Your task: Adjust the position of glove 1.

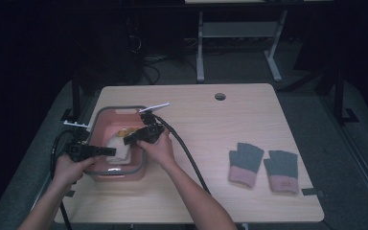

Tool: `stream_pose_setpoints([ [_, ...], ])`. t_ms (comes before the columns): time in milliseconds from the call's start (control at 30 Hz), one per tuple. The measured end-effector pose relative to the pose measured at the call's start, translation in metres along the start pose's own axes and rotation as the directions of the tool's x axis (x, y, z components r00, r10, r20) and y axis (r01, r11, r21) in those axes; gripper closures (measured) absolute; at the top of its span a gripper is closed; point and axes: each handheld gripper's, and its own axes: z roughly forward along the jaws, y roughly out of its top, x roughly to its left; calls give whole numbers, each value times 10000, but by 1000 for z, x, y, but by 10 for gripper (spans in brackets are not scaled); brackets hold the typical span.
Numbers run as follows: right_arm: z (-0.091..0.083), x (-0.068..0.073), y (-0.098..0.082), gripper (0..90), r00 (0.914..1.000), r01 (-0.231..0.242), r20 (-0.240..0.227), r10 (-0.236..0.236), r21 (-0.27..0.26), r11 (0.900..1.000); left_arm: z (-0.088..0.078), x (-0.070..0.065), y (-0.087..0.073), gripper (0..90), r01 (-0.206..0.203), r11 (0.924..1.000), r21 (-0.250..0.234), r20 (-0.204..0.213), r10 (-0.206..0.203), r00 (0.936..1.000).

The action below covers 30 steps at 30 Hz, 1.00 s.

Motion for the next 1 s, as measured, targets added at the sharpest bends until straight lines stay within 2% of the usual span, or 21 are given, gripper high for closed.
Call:
stream_pose_setpoints([
  [100,-3,1,0,789,10000,53,82,-53,-17,10000,2,0,-1,732,159,9999,-52,-104,-160,9998],
  [300,-10,3,0,767,9995,192,232,-193,33,9998,6,-3,-1,771,59,9997,225,-465,-48,9989],
  [433,-13,2,-2,744,9992,192,354,-193,38,9998,9,-3,-2,771,3,9981,619,-798,46,9968],
  [500,-16,2,-1,743,9994,187,299,-184,-69,9998,13,-2,-3,769,-87,9956,936,-804,163,9966],
  [533,-18,3,-1,741,9994,160,316,-156,-105,9998,14,-1,-3,761,-133,9936,1121,-814,225,9964],
  [667,-22,4,-1,732,9990,251,372,-248,-83,9997,16,-1,-4,714,18,9930,1182,-1047,107,9944],
  [733,-24,4,-1,731,9989,291,365,-286,-131,9995,16,-2,-3,650,134,9935,1128,-1265,10,9920],
  [833,-25,4,-1,728,9990,305,337,-300,-150,9994,13,-1,-1,568,220,9927,1182,-1356,-58,9907],
  [900,-27,5,-1,728,9991,298,298,-292,-187,9994,10,-2,0,526,259,9941,1053,-1511,-98,9885],
  [1000,-29,5,-1,728,9990,328,296,-322,-210,9992,3,-4,3,516,160,9966,809,-1811,-11,9835],
])
